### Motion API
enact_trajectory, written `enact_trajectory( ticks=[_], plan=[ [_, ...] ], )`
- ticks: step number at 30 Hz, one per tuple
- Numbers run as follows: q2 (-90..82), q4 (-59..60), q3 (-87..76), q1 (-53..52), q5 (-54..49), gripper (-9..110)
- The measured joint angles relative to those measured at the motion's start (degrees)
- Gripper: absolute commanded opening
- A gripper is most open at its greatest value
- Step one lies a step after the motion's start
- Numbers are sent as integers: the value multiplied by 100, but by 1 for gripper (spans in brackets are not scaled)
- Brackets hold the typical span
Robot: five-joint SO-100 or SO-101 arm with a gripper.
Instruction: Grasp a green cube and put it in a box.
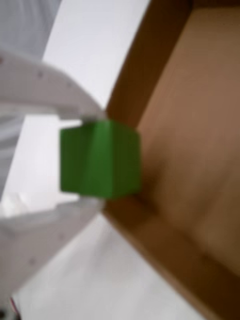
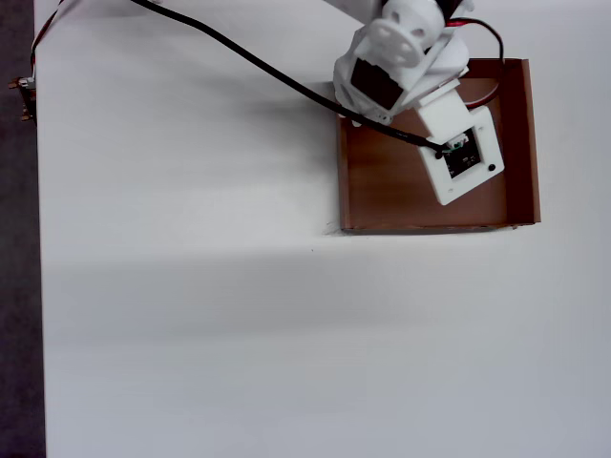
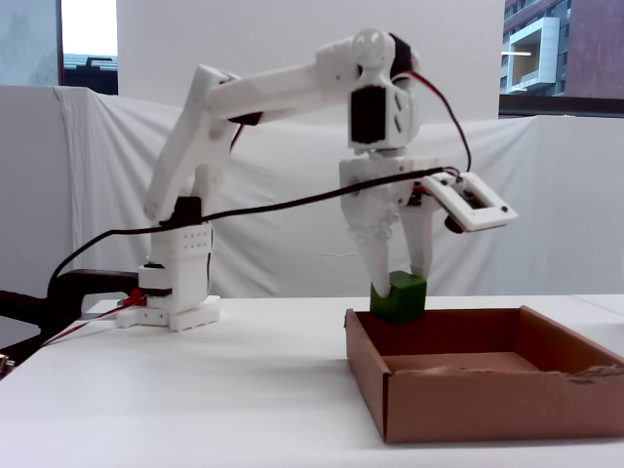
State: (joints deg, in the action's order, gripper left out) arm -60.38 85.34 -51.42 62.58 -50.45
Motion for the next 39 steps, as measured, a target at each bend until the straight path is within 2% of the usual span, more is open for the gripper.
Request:
enact_trajectory(
  ticks=[39],
  plan=[
    [1143, 35, 835, -246, 0, 16]
  ],
)
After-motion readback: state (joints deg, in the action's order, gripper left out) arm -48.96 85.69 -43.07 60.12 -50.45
